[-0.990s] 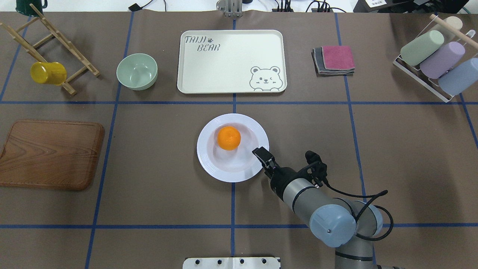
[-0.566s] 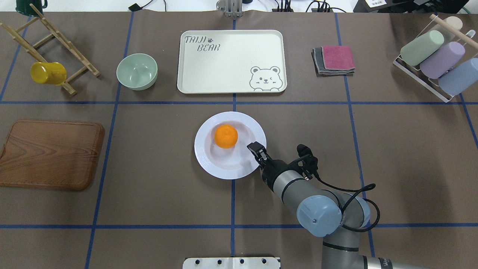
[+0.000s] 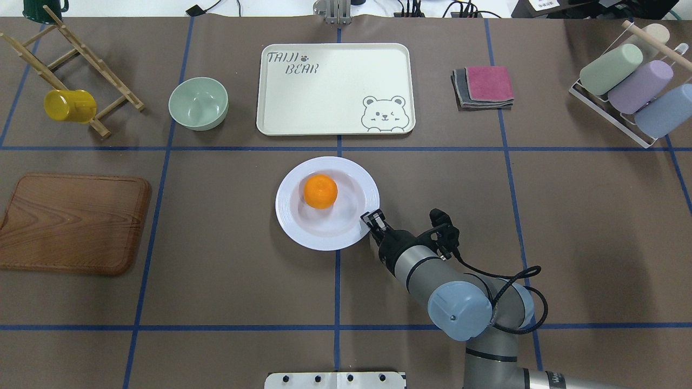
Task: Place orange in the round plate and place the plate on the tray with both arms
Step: 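Grip the white plate rim with the right gripper, then slide the plate with the orange onto the cream bear tray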
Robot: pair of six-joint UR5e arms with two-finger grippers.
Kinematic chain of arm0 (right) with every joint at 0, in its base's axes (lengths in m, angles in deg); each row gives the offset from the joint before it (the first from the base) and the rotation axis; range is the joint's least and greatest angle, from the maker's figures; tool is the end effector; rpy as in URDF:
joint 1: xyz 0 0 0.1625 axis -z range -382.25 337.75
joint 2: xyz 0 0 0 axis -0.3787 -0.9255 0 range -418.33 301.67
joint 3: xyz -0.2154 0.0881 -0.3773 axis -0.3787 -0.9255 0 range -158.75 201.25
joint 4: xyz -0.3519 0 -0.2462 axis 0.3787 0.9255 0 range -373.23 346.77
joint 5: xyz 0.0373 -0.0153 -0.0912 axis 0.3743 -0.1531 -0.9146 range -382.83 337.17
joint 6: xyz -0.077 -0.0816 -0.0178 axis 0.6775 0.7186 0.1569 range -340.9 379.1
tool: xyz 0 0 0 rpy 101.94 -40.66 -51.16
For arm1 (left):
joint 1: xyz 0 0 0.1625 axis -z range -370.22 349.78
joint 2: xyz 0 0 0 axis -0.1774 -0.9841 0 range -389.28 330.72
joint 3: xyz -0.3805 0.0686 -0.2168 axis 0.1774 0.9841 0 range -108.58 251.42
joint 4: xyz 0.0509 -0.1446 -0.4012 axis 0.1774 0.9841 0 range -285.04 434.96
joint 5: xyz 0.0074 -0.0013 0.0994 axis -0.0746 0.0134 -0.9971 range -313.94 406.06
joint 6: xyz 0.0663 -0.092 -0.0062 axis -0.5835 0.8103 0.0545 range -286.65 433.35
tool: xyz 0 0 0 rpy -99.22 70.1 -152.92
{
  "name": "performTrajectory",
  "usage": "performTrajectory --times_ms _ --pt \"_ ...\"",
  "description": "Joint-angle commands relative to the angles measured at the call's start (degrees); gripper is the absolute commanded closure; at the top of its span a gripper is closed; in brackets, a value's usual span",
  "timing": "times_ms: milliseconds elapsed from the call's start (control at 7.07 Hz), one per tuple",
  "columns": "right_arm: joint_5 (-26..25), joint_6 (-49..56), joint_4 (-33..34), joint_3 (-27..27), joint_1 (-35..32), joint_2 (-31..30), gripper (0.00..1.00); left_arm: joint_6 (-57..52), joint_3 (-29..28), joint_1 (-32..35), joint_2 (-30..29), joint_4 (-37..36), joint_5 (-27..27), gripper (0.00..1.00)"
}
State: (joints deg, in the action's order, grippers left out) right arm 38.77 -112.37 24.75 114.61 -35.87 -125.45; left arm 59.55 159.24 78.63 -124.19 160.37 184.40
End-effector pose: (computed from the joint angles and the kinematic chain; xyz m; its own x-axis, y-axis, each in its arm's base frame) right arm -0.5941 -0.3367 0.3131 -0.2888 0.5295 0.7976 -0.6252 0.5267 -0.5760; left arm -0.0375 -0.5438 0.6634 0.6410 0.2280 -0.7329 -0.1783 0.9730 0.1468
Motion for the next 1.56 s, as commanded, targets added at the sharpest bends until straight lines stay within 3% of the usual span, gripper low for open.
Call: performTrajectory --times_ms 0,424,848,1131,1273,1414 --pt "-1.74 0.52 -6.05 0.25 -2.71 -0.47 1.0 0.1 1.82 0.02 0.87 -0.07 0.0 0.01" --pt "-1.93 0.44 -6.07 -1.76 -10.61 1.79 1.0 0.27 2.35 0.02 0.87 -0.24 0.0 0.01" --pt "1.3 -0.18 -6.07 -23.77 -17.74 16.88 1.0 1.68 3.14 0.1 1.65 -0.07 -0.61 0.01" --pt "1.76 -0.53 -6.07 -31.88 -18.9 22.18 1.0 1.85 4.9 0.19 2.19 -0.07 -0.7 0.01" --pt "1.76 -0.36 -5.81 -32.09 -19.07 22.03 0.11 1.77 4.9 0.19 2.27 -0.07 -0.7 0.01" --pt "2.11 0.6 -5.72 -31.57 -19.08 21.68 0.0 1.77 5.77 0.28 3.23 -0.07 -0.79 0.01"
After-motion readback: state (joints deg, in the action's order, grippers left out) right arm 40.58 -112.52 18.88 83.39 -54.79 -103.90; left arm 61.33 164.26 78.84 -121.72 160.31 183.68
